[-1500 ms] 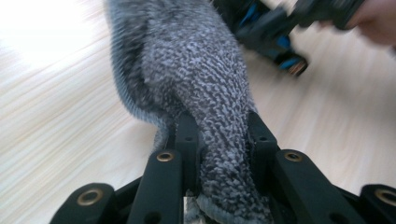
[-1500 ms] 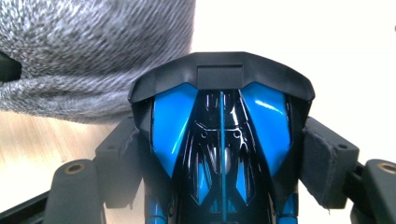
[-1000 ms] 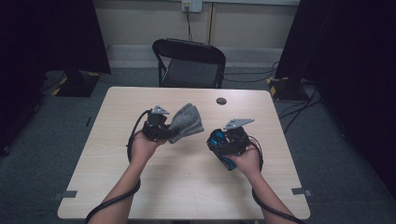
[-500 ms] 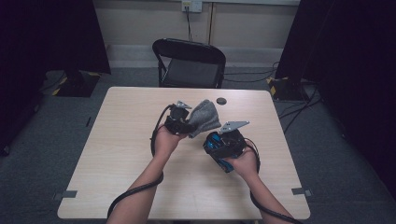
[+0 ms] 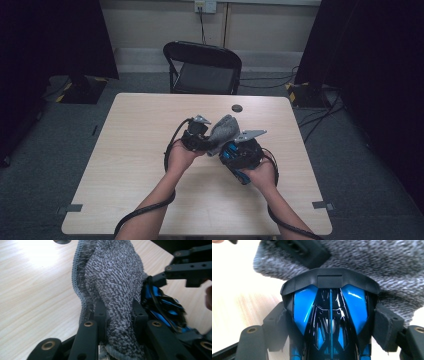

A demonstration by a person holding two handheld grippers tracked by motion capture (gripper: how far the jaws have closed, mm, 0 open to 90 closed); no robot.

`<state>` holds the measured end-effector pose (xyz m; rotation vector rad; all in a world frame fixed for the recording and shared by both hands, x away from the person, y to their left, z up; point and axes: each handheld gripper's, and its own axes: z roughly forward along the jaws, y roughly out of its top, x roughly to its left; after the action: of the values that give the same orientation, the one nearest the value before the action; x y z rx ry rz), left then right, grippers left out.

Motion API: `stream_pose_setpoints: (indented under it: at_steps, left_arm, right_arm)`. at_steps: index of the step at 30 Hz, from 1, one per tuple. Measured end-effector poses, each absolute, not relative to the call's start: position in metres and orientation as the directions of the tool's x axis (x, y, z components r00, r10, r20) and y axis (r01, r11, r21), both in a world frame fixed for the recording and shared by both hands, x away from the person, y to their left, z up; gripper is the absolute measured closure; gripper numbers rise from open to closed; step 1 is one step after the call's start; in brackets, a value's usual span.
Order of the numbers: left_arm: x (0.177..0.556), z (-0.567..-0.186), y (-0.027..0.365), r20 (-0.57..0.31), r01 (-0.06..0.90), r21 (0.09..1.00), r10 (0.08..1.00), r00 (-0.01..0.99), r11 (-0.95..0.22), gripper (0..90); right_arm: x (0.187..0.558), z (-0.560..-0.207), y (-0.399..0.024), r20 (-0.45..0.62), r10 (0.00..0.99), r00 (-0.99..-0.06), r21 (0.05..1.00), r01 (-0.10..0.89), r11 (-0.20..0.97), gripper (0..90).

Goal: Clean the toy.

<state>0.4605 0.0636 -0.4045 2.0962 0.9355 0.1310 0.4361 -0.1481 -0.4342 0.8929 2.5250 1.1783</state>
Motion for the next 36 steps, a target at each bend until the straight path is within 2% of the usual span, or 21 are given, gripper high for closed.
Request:
stream_pose_setpoints:
  at_steps: [22, 31, 36]
  left_arm:
    - [0.443, -0.412, 0.082, -0.278, 0.576, 0.718, 0.597, 0.752, -0.391, 72.8]
    - [0.437, -0.411, 0.108, -0.259, 0.572, 0.707, 0.6, 0.757, -0.417, 72.8]
    - [0.433, -0.411, 0.124, -0.281, 0.587, 0.704, 0.603, 0.747, -0.399, 72.6]
  right_arm:
    - [0.443, -0.437, -0.157, 0.047, 0.644, -0.764, 0.747, 0.455, 0.485, 25.5]
    - [0.447, -0.439, -0.163, 0.048, 0.662, -0.748, 0.742, 0.47, 0.478, 25.4]
    - [0.447, -0.44, -0.161, 0.049, 0.661, -0.749, 0.741, 0.47, 0.479, 25.4]
